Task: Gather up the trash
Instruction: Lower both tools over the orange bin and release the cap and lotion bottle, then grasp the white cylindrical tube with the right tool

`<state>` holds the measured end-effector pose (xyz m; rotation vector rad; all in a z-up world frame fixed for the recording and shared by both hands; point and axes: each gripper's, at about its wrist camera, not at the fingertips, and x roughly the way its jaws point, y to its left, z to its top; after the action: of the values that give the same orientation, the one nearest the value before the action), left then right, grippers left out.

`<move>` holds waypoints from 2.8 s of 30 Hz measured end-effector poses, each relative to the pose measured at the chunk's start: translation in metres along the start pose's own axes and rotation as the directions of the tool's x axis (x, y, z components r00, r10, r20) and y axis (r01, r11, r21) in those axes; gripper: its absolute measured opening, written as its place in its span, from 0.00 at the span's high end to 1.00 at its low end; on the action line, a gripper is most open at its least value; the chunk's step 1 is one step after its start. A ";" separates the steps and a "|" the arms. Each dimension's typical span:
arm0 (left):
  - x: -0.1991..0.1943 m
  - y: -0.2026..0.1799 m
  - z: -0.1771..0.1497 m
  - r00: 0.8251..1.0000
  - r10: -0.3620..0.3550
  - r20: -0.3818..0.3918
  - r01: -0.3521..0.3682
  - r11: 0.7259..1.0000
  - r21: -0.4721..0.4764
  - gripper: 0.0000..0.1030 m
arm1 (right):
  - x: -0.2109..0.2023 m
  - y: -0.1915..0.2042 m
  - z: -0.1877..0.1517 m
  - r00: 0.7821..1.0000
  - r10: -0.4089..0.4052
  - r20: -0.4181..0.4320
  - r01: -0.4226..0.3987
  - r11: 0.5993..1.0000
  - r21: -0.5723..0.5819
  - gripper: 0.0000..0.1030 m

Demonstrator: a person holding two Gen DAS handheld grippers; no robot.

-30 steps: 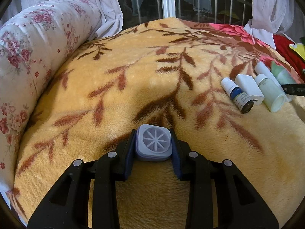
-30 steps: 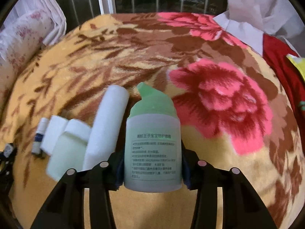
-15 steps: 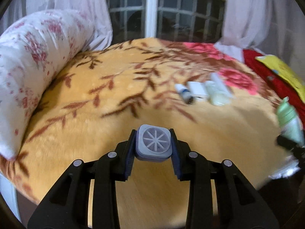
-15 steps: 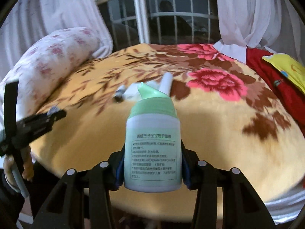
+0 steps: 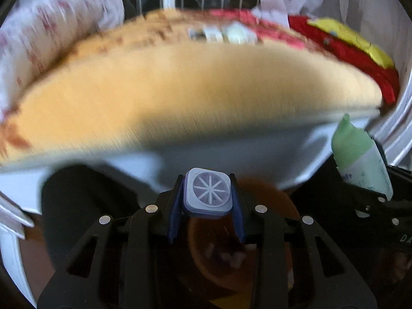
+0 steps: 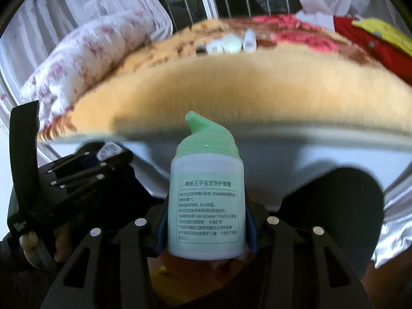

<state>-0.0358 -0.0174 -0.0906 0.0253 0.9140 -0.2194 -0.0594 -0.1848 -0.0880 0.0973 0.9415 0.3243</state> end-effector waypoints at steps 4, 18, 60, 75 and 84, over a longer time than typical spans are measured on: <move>0.015 -0.004 -0.009 0.998 -0.022 -0.063 0.022 1.000 0.004 0.69 | 0.013 -0.002 -0.009 0.999 0.006 -0.053 -0.004 1.000 0.024 0.55; 0.040 -0.005 -0.017 0.983 -0.008 -0.185 0.007 1.000 -0.004 0.39 | 0.028 -0.009 -0.014 0.994 -0.011 -0.110 0.020 0.997 0.077 0.39; 0.009 0.039 0.097 0.989 0.035 0.143 -0.021 0.995 -0.101 0.24 | 0.187 -0.112 0.351 0.984 -0.032 -0.173 0.079 0.959 0.273 0.73; 0.013 0.039 0.097 0.986 0.074 0.150 -0.055 0.990 -0.130 0.23 | 0.154 -0.103 0.320 0.994 -0.112 -0.016 0.113 0.974 0.197 0.78; 0.005 0.041 0.127 0.986 0.078 0.147 -0.055 0.987 -0.151 0.23 | 0.060 -0.094 0.274 0.982 -0.039 0.187 0.008 0.986 0.164 0.78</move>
<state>0.0748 0.0068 -0.0199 -0.0954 0.7731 -0.0903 0.2156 -0.2389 0.0057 0.2617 0.7778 0.2112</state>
